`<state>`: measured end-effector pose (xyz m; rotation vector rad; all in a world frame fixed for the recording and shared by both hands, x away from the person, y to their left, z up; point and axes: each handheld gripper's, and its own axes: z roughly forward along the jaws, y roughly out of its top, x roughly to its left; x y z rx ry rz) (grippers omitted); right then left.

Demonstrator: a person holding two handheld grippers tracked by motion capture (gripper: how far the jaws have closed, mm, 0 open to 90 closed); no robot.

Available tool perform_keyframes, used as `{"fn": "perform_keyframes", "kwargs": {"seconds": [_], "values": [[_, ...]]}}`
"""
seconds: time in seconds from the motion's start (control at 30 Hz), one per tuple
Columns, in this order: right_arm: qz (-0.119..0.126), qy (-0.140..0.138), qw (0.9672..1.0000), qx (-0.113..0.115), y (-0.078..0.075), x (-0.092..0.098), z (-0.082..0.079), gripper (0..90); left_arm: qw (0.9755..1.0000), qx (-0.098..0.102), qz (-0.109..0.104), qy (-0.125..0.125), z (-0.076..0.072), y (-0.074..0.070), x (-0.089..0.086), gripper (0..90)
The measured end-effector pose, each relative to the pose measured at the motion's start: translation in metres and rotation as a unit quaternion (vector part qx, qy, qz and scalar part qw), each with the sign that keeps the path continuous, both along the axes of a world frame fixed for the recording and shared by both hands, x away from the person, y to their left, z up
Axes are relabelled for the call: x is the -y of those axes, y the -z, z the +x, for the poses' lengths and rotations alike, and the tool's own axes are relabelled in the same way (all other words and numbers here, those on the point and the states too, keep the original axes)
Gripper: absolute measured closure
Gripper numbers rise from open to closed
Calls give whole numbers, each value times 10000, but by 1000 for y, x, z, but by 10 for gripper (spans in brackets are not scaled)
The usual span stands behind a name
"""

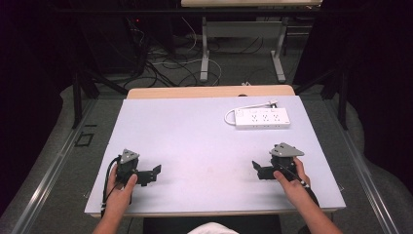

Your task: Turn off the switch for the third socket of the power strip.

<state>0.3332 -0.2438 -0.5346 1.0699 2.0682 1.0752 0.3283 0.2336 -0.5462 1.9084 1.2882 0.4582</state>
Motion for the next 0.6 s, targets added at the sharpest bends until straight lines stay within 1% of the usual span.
{"fn": "perform_keyframes", "kwargs": {"seconds": [0.03,0.1,0.23,0.3,0.53,0.6], "values": [[0,6,10000,-17,1,0,0,0,10000,1,0,-2,0,0,0,7],[32,21,10000,21,2,0,1,0,10000,3,0,2,0,0,0,7],[18,30,10000,-58,4,1,1,0,10000,1,3,4,0,0,0,7],[46,54,10000,-24,4,1,1,0,10000,1,6,6,0,0,0,7],[93,88,9999,-52,4,2,1,0,10000,-2,5,13,1,0,0,7],[94,89,9999,-47,4,3,1,0,10000,53,-12,1,1,1,1,7]]}}
